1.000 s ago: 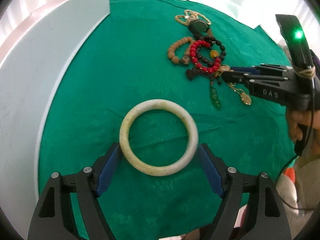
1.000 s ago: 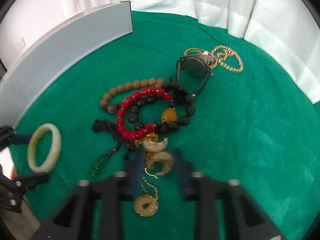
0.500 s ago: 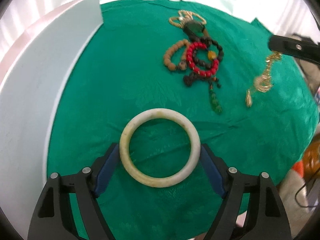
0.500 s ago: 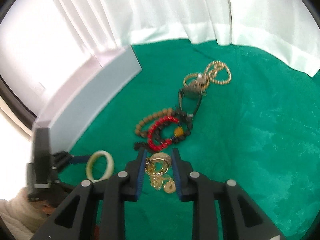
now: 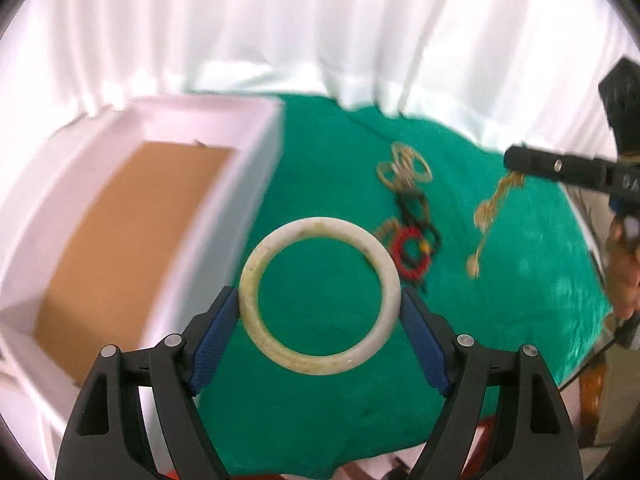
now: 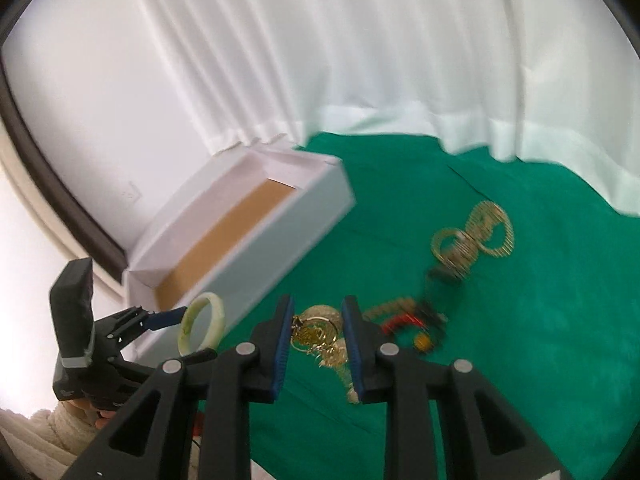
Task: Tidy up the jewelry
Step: 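Carry the bangle and gold pendants into the white box and open both tools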
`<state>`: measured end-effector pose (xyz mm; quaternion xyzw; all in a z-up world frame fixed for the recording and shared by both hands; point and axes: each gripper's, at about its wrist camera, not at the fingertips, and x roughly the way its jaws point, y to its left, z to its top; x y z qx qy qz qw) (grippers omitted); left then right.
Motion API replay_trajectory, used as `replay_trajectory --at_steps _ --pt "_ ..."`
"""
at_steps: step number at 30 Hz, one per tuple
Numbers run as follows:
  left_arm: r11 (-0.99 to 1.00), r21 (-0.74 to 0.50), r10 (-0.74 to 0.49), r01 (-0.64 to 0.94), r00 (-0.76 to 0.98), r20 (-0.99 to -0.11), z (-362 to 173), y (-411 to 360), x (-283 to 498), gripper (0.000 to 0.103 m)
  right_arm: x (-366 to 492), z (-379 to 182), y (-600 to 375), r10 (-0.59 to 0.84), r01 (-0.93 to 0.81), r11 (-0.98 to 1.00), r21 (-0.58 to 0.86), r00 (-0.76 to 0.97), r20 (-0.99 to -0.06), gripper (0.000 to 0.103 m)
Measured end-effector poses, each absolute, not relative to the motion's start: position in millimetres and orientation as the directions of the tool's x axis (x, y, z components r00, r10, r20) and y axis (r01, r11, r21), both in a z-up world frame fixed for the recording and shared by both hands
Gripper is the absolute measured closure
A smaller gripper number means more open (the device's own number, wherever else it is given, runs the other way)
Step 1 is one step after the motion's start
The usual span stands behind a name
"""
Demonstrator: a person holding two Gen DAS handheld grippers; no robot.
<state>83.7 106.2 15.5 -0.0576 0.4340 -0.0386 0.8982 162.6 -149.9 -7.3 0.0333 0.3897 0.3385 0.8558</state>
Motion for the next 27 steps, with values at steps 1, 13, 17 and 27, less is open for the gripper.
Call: replay_trajectory --at_steps 1,13,17,27 --pt "0.990 -0.140 -0.106 -0.003 0.635 -0.765 24.4 119.1 80.2 0.022 164.8 0.1 -137.1 0.621 -0.574 0.753 0.320 0.460 -0.635 0.078" --pt "0.942 -0.052 0.169 -0.330 0.606 -0.777 21.5 262.6 60.0 0.022 167.0 41.2 52.4 0.764 -0.772 0.559 0.304 0.336 -0.551 0.078" --pt "0.925 -0.049 0.177 -0.376 0.542 -0.822 -16.4 281.6 61.0 0.022 178.2 2.9 111.0 0.733 -0.773 0.556 0.305 0.282 -0.619 0.078" --pt "0.933 -0.026 0.167 -0.360 0.495 -0.853 -56.7 267.6 64.3 0.016 188.3 -73.1 140.2 0.628 -0.703 0.653 0.281 0.296 -0.720 0.035"
